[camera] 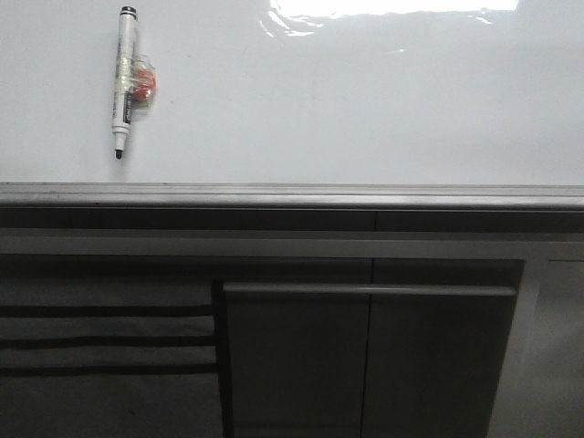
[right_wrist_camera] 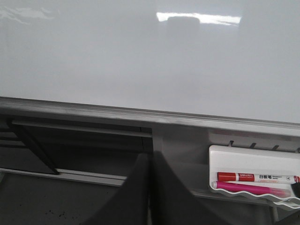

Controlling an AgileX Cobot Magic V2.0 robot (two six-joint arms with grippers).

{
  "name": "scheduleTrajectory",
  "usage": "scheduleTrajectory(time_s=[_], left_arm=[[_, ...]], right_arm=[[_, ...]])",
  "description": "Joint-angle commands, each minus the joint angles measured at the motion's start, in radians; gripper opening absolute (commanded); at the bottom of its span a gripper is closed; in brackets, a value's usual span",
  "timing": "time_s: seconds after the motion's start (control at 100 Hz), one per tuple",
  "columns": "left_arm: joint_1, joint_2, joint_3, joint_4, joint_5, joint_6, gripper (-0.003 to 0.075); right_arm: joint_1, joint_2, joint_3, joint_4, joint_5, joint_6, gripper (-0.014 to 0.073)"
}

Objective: Write number 0 on whiteboard

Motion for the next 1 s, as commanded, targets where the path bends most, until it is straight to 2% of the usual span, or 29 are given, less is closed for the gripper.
scheduleTrajectory(time_s=[0.0,0.02,0.03,0.07,0.11,0.14,0.27,0.42,0.53,0.81,0.99], left_arm=[[-0.011,0.051,-0.032,-0.044,-0.106,-0.007,0.0311],[-0.018,0.059,-0.032,-0.05,-0.108,-0.007,0.0349],[-0.025,0.072,-0.032,-0.057,-0.108,-0.007,0.04],[-0.043,0.094,-0.036,-0.078,-0.111,-0.002,0.0471],[-0.073,0.123,-0.037,-0.113,-0.13,0.014,0.052],[-0.097,0.143,-0.037,-0.132,-0.155,0.022,0.0528],[-0.241,0.252,-0.056,-0.14,-0.272,0.034,0.0482],[-0.358,0.403,-0.116,-0.065,-0.355,0.034,0.0411],[-0.37,0.528,-0.187,-0.062,-0.358,0.034,0.0364],[-0.368,0.793,-0.39,0.021,-0.293,0.034,0.0354],[-0.311,0.89,-0.483,0.024,-0.223,0.027,0.0354]], right_arm=[[-0.005,0.031,-0.033,0.056,-0.09,-0.053,0.0041],[-0.005,0.036,-0.033,0.07,-0.093,-0.073,0.0069],[-0.005,0.038,-0.033,0.094,-0.093,-0.088,0.0089],[-0.005,0.046,-0.033,0.138,-0.097,-0.123,0.0134],[-0.005,0.056,-0.033,0.193,-0.102,-0.164,0.0184],[-0.005,0.064,-0.033,0.229,-0.104,-0.196,0.0199],[-0.005,0.105,-0.033,0.345,-0.104,-0.306,0.0206],[-0.005,0.131,-0.033,0.352,-0.102,-0.313,0.0206],[-0.005,0.131,-0.033,0.352,-0.102,-0.313,0.0206],[-0.005,0.131,-0.033,0.352,-0.093,-0.317,0.0206],[-0.005,0.131,-0.033,0.352,-0.089,-0.317,0.0206]])
